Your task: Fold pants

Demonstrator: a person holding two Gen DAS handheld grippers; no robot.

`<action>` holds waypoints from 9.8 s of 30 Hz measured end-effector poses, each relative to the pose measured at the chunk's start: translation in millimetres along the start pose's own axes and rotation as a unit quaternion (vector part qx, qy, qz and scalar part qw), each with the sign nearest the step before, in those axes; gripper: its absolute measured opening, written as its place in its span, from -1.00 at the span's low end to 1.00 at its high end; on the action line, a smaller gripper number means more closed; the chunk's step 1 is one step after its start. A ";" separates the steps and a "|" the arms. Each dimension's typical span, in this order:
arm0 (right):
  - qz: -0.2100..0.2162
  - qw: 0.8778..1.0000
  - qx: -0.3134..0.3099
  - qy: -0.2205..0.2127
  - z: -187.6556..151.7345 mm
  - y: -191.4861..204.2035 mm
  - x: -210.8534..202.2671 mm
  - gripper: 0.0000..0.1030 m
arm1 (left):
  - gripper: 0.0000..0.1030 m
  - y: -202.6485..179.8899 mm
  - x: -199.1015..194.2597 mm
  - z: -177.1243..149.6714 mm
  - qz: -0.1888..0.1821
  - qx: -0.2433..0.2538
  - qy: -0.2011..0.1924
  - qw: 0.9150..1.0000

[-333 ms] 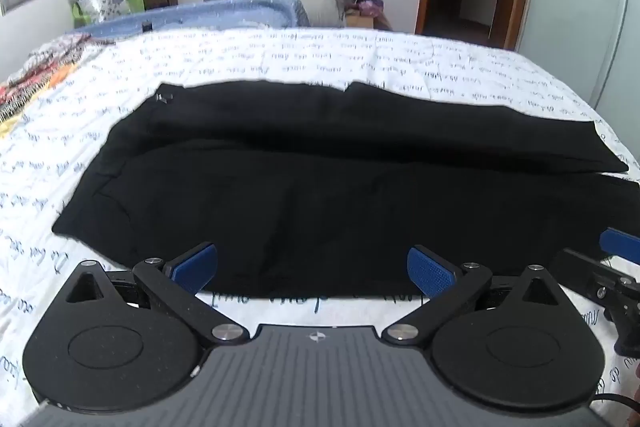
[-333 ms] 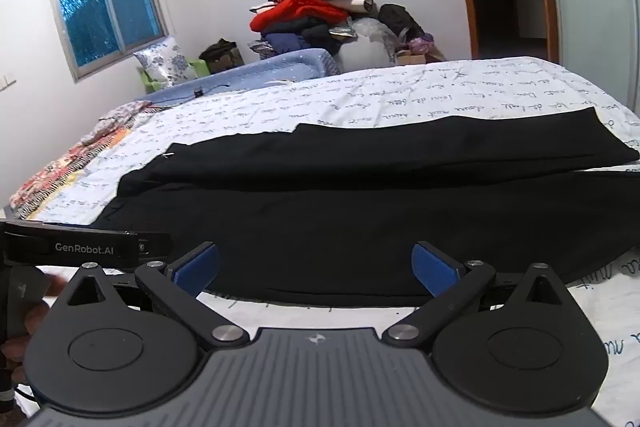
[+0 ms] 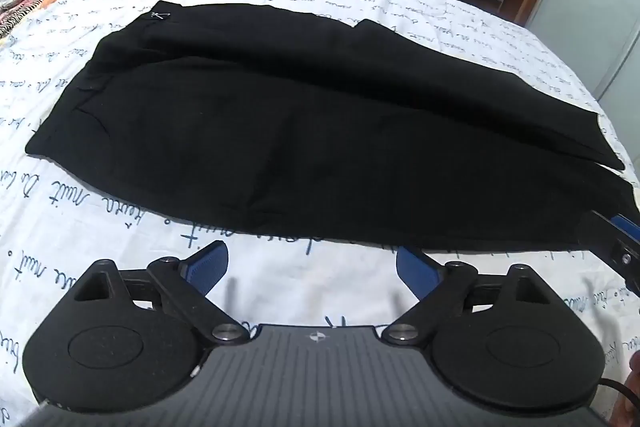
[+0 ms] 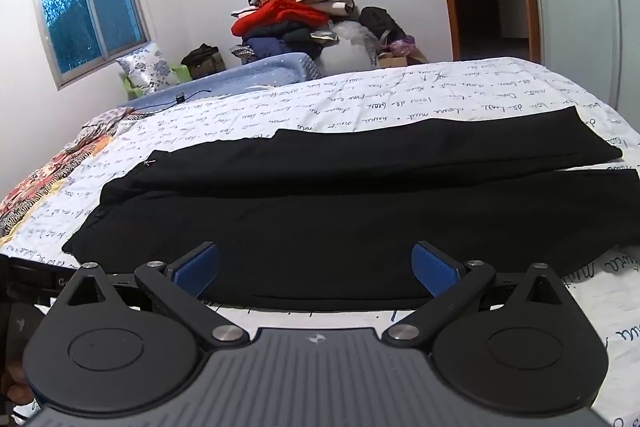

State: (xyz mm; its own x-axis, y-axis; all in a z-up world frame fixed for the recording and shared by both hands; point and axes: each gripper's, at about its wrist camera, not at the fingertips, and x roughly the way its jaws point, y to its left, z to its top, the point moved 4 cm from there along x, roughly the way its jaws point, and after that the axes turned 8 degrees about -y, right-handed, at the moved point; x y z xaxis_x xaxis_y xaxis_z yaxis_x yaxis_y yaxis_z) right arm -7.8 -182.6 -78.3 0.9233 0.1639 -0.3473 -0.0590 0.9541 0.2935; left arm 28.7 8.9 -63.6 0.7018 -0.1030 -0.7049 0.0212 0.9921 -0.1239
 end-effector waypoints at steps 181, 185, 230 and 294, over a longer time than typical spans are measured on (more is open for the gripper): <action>0.291 0.896 -0.312 0.122 103.4 108.7 202.2 -0.87 | -0.66 293.3 53.0 166.3 -0.287 -0.176 -0.212 0.917; 0.261 0.887 -0.342 0.167 30.5 112.3 191.4 -0.87 | -0.51 312.1 71.7 112.8 -0.259 -0.241 -0.129 0.926; 0.243 0.899 -0.341 0.127 23.7 128.1 158.5 -0.86 | -0.83 305.3 60.4 69.5 -0.094 -0.387 -0.039 0.916; 0.104 0.838 0.528 -0.090 80.0 -234.8 124.1 -0.89 | -0.10 -69.6 17.2 15.0 -0.135 0.282 -0.220 0.924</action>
State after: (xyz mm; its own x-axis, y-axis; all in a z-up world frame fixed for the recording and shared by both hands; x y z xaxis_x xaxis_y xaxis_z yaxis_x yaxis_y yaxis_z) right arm 151.0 -406.3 -119.1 0.9826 0.1682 -0.0794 0.0559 0.1401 0.9886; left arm 50.0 -60.8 -56.6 0.8355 -0.4363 -0.3342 0.5185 0.8272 0.2163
